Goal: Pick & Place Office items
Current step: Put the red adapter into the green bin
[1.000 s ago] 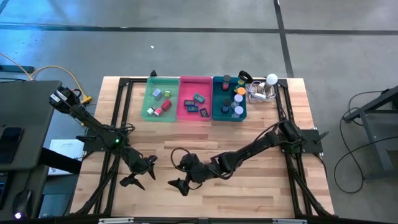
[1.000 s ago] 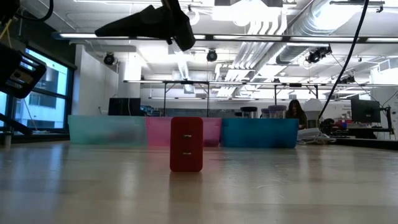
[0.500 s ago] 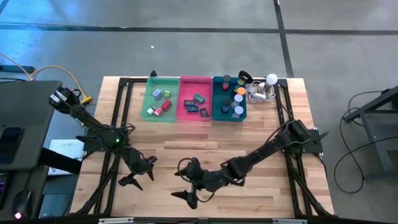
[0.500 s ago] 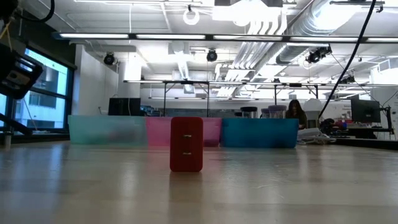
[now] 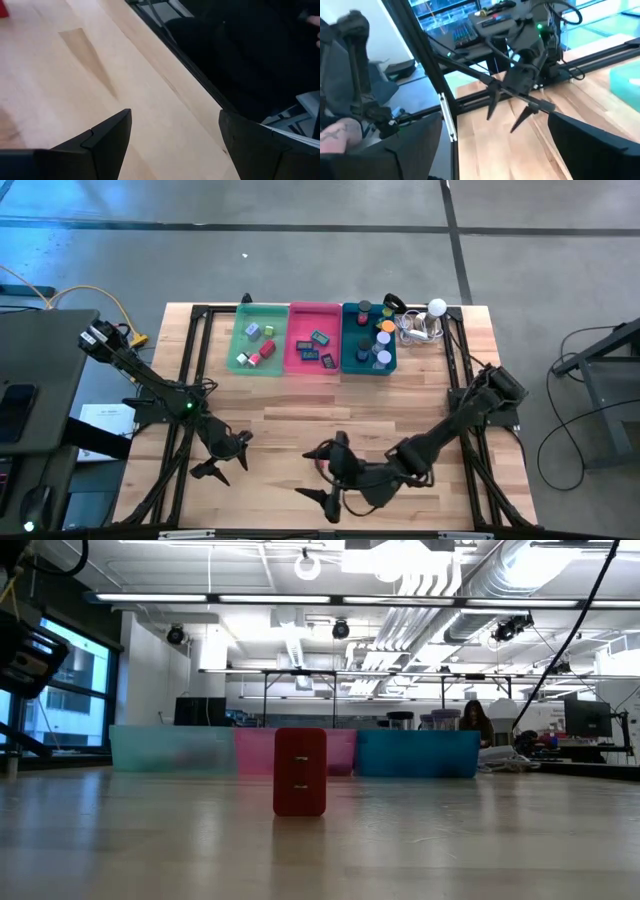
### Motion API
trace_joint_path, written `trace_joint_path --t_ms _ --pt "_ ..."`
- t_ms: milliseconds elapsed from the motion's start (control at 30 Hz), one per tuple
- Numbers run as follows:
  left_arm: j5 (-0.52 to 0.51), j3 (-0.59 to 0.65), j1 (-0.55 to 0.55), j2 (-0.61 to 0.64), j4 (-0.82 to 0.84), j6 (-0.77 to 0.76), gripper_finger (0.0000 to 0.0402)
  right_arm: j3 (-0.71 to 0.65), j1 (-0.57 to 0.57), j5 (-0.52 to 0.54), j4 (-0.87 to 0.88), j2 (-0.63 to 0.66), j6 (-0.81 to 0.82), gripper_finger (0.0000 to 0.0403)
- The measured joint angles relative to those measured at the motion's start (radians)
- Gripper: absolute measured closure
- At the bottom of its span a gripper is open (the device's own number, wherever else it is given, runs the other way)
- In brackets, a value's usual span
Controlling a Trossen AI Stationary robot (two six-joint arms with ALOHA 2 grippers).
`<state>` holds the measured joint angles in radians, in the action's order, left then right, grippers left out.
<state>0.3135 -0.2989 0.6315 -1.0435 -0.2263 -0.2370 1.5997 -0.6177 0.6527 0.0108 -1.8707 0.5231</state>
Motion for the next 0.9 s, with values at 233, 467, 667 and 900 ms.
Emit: trace_joint_path --t_ms 233,467,667,900 --pt "0.017 0.0 -0.034 0.0 0.008 -0.036 0.0108 0.0 -0.01 0.005 0.056 0.017 0.059 0.0051" --pt "0.012 0.0 -0.025 0.0 0.009 -0.05 0.0108 0.0 0.018 -0.009 0.318 0.018 0.363 0.0051" --pt "0.0 0.0 -0.024 0.0 0.009 -0.052 0.0108 0.0 0.058 -0.117 0.443 0.01 0.553 0.0053" --pt "0.0 0.0 -0.024 0.0 0.01 -0.049 0.0108 0.003 0.118 -0.203 0.526 -0.015 0.663 0.0071"
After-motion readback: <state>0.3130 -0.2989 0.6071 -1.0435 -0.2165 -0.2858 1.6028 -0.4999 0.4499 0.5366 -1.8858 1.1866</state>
